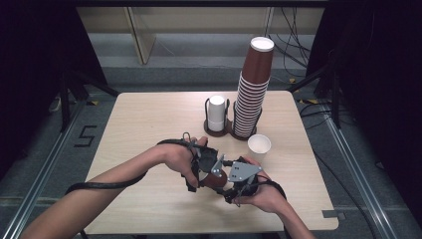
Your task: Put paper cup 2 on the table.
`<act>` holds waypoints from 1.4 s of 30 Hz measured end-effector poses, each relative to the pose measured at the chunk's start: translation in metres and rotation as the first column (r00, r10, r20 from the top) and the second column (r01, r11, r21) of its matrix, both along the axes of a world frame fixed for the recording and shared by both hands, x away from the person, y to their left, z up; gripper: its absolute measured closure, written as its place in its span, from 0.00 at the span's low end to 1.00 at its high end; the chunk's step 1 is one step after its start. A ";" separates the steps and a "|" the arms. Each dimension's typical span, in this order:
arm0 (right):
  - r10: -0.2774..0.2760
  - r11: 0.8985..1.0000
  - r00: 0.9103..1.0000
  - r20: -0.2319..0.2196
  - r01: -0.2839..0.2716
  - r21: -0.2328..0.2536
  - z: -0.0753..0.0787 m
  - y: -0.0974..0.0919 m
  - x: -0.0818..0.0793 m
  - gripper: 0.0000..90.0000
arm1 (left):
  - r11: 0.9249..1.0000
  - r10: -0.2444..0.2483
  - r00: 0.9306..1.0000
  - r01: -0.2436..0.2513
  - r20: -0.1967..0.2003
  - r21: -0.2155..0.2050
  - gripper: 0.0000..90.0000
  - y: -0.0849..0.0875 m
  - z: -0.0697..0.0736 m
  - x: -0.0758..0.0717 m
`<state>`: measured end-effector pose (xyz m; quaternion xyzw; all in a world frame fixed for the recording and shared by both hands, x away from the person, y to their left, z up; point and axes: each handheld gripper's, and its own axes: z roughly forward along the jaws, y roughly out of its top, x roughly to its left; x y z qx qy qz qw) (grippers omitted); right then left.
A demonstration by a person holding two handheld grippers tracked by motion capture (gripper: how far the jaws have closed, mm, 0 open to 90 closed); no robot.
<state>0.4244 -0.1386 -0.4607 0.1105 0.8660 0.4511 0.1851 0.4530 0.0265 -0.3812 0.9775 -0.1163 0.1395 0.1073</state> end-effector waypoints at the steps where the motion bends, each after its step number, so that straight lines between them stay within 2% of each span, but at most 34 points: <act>1: 0.009 1.000 1.000 0.004 -0.009 -0.003 0.000 0.002 0.001 0.18 | 1.000 -0.002 1.000 0.002 0.001 0.001 0.08 0.000 0.000 0.000; 3: 0.004 1.000 1.000 0.000 -0.004 0.000 -0.001 0.004 0.000 0.18 | 1.000 -0.002 1.000 0.002 -0.001 -0.004 0.08 -0.001 0.000 0.000; 4: -0.008 1.000 1.000 -0.028 0.008 0.005 -0.001 0.005 -0.001 0.18 | 1.000 -0.002 1.000 0.002 -0.006 -0.005 0.08 -0.001 0.000 0.000; 5: 0.004 1.000 1.000 -0.008 -0.004 0.003 -0.001 0.006 0.001 0.19 | 1.000 -0.002 1.000 0.002 -0.008 -0.006 0.08 -0.001 0.000 0.000; 6: 0.001 1.000 1.000 -0.008 -0.001 0.008 -0.001 0.007 0.001 0.19 | 1.000 -0.005 1.000 0.005 -0.008 -0.005 0.08 -0.001 0.000 0.000; 7: 0.015 1.000 1.000 0.021 -0.015 -0.001 0.000 0.007 0.002 0.19 | 1.000 -0.006 1.000 0.006 -0.008 -0.004 0.08 -0.002 0.000 0.000; 8: 0.011 1.000 1.000 -0.005 -0.011 0.006 -0.001 0.008 0.001 0.19 | 1.000 -0.007 1.000 0.007 -0.009 -0.007 0.08 -0.002 0.000 0.000; 10: 0.016 1.000 1.000 -0.006 -0.016 0.008 -0.002 0.009 0.001 0.20 | 1.000 -0.020 1.000 0.020 0.002 -0.016 0.08 -0.003 0.001 0.001; 12: 0.025 1.000 1.000 0.018 -0.025 0.005 -0.002 0.010 0.002 0.20 | 1.000 -0.010 1.000 0.010 -0.008 -0.015 0.08 -0.002 0.000 0.000; 15: 0.028 1.000 0.999 0.023 -0.028 0.004 -0.002 0.010 0.003 0.20 | 1.000 -0.023 1.000 0.023 0.004 -0.017 0.08 -0.003 0.001 0.001; 16: 0.027 1.000 0.999 0.020 -0.027 0.005 -0.002 0.010 0.003 0.20 | 1.000 -0.022 1.000 0.022 0.004 -0.018 0.08 -0.003 0.001 0.001; 17: 0.021 1.000 1.000 0.013 -0.021 0.008 -0.002 0.010 0.003 0.20 | 1.000 -0.005 1.000 0.005 -0.014 -0.024 0.08 -0.002 0.001 0.000; 18: 0.022 1.000 1.000 0.020 -0.022 0.010 -0.003 0.010 0.003 0.20 | 1.000 -0.007 1.000 0.006 -0.014 -0.025 0.08 -0.003 0.001 0.000; 23: 0.018 1.000 1.000 -0.002 -0.018 0.010 -0.005 0.010 0.002 0.19 | 0.999 -0.008 1.000 0.007 -0.026 -0.035 0.09 -0.004 0.002 0.000; 29: 0.030 1.000 0.999 0.022 -0.030 0.003 -0.005 0.009 0.003 0.21 | 0.999 -0.014 0.999 0.013 -0.029 -0.052 0.09 -0.004 0.002 -0.001; 32: 0.020 0.999 1.000 -0.015 -0.020 0.026 -0.007 0.009 0.001 0.22 | 0.997 -0.011 0.999 0.007 -0.043 -0.082 0.09 -0.004 0.002 -0.002; 34: 0.033 0.999 0.999 0.000 -0.033 0.025 -0.008 0.009 0.002 0.22 | 0.995 -0.013 0.999 0.009 -0.045 -0.096 0.09 -0.004 0.002 -0.002; 38: 0.038 0.999 0.999 0.002 -0.038 0.022 -0.008 0.007 0.001 0.22 | 0.990 -0.014 0.999 0.007 -0.048 -0.142 0.06 -0.001 0.000 -0.002; 39: 0.033 0.999 0.999 0.005 -0.033 0.018 -0.008 0.006 0.000 0.22 | 0.983 -0.008 0.999 -0.002 -0.053 -0.184 0.04 0.001 -0.001 -0.003; 42: 0.022 0.999 1.000 -0.007 -0.022 0.025 -0.010 0.001 -0.003 0.22 | 0.971 -0.003 0.999 -0.007 -0.040 -0.238 0.00 0.006 0.001 -0.003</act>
